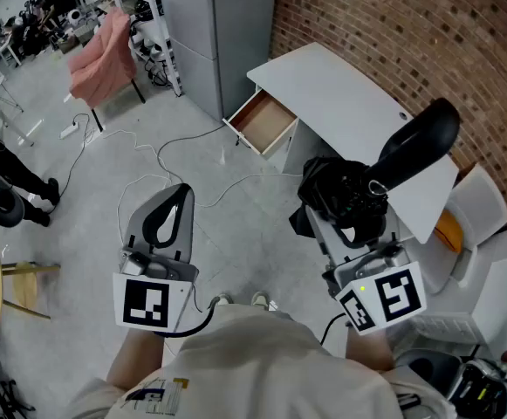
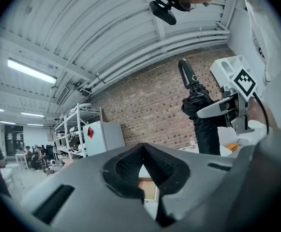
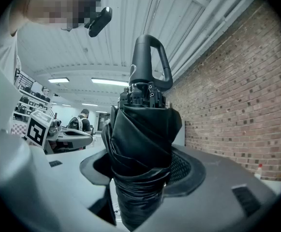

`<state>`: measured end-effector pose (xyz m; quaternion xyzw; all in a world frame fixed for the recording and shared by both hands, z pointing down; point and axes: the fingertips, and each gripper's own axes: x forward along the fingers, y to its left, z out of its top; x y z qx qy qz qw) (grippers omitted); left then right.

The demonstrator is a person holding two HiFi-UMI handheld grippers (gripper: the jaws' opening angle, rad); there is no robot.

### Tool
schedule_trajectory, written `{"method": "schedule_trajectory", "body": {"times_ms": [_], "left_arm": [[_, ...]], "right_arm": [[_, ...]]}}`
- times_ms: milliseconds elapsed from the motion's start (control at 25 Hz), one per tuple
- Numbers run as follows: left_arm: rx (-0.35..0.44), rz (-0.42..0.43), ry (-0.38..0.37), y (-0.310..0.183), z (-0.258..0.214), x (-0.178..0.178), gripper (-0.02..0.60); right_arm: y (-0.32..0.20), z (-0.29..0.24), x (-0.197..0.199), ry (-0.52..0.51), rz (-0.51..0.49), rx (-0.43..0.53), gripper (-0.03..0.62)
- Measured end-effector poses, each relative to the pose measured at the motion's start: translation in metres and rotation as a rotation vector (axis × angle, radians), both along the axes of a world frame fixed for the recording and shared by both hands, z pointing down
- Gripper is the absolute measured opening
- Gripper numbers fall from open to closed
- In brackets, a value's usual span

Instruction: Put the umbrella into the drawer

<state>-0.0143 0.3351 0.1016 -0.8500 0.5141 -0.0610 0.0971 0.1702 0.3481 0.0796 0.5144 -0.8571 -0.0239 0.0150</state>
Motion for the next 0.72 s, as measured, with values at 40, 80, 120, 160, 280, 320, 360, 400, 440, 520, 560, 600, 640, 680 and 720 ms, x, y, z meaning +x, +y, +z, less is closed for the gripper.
{"method": "schedule_trajectory", "body": {"times_ms": [40,80,120,160,280,320,360,400,440,520,560,600,640,680,720], "left_arm": [[0.002,0.001,-0.002,0.000,0.000,0.002,0.008],[0.003,0.002,-0.004,0.000,0.000,0.005,0.008],[0.003,0.004,-0.005,0.000,0.000,0.007,0.008],[0.003,0.006,-0.005,0.001,0.000,0.010,0.008],[0.000,0.014,-0.008,0.003,0.000,0.018,0.008],[-0.001,0.016,-0.010,0.003,0.000,0.021,0.008],[-0.001,0.017,-0.012,0.003,0.000,0.023,0.008],[-0.001,0.018,-0.015,0.003,-0.001,0.026,0.008],[0.000,0.020,-0.016,0.003,-0.001,0.029,0.008],[-0.001,0.021,-0.019,0.004,-0.001,0.035,0.008],[-0.001,0.021,-0.021,0.004,0.000,0.037,0.008],[-0.002,0.020,-0.022,0.005,0.000,0.039,0.008],[-0.002,0.020,-0.023,0.006,0.001,0.041,0.008],[-0.004,0.020,-0.024,0.006,0.002,0.044,0.008],[-0.005,0.020,-0.025,0.007,0.003,0.046,0.008]], "right_arm": [[0.000,0.000,0.003,0.001,0.002,0.002,0.262],[0.001,-0.001,0.005,0.002,0.004,0.004,0.263],[0.001,-0.001,0.008,0.003,0.006,0.005,0.263],[0.002,-0.001,0.011,0.003,0.007,0.006,0.262],[0.003,0.000,0.018,0.006,0.012,0.008,0.264],[0.003,0.000,0.021,0.007,0.013,0.007,0.262],[0.003,0.000,0.024,0.007,0.014,0.007,0.263],[0.003,0.000,0.027,0.007,0.015,0.007,0.264],[0.003,0.000,0.030,0.007,0.016,0.006,0.264],[0.004,0.001,0.036,0.005,0.017,0.007,0.264],[0.005,0.001,0.038,0.004,0.016,0.007,0.264],[0.006,0.001,0.041,0.003,0.016,0.008,0.264],[0.006,0.002,0.043,0.002,0.015,0.009,0.264],[0.007,0.003,0.045,0.001,0.013,0.009,0.264],[0.007,0.004,0.047,0.000,0.011,0.008,0.264]]}}
